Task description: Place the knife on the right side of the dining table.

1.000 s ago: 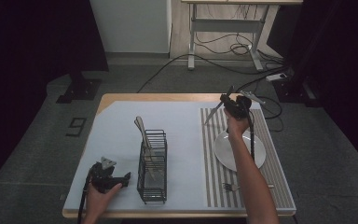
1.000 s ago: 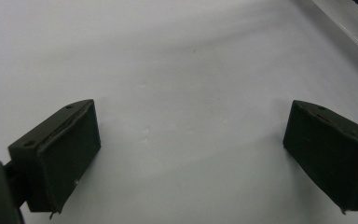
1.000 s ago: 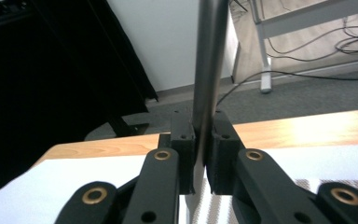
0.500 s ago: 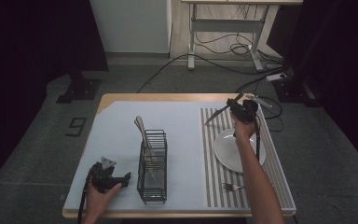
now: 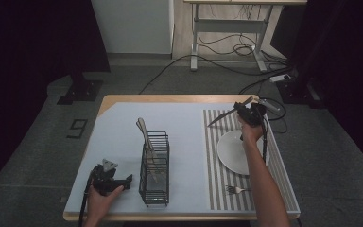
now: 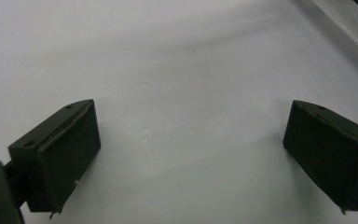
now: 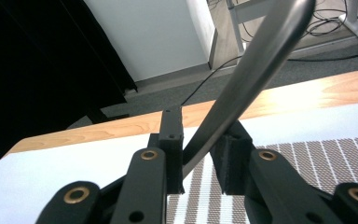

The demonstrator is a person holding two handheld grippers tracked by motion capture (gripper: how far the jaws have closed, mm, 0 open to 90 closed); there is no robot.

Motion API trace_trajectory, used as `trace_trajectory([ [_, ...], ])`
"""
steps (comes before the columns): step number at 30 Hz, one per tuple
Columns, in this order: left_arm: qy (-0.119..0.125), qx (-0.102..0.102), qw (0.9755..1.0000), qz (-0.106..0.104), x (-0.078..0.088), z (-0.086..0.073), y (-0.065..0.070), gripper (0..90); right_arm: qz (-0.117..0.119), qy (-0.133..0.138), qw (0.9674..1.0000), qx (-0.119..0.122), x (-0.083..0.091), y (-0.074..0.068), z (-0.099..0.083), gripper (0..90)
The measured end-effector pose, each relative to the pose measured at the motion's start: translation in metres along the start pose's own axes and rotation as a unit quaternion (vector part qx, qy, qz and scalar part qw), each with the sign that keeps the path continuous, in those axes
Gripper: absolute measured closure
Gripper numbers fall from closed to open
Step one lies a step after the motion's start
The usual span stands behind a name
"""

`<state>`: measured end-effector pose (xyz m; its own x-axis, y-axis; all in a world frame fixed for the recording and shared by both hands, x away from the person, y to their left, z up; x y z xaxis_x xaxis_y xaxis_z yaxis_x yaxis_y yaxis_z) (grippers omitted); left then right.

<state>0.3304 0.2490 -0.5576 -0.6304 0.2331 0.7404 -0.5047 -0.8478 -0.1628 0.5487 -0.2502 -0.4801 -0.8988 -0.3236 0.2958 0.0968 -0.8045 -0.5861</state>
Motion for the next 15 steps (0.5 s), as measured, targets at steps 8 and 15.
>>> trace_trajectory([
  [8,0.000,0.000,1.0000,0.000,0.000,0.000,0.000,3.3,-0.013,-0.006,0.9999,-0.008,0.000,0.014,-0.001,71.8],
  [15,0.000,0.000,1.0000,0.000,0.000,0.000,0.000,3.3,-0.018,-0.013,0.9995,-0.022,-0.001,0.022,-0.001,70.5],
])
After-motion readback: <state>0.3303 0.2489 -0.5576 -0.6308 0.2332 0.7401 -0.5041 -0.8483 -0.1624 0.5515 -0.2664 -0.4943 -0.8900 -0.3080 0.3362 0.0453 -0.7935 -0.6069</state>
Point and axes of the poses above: each handheld gripper's, and its own axes: x roughly backward along the jaws, z roughly out of its top, y roughly to its right, the point moved 4 cm from there along -x, roughly forward along the jaws, and after that the axes turned 13 degrees about -x, right-handed, at the moved point
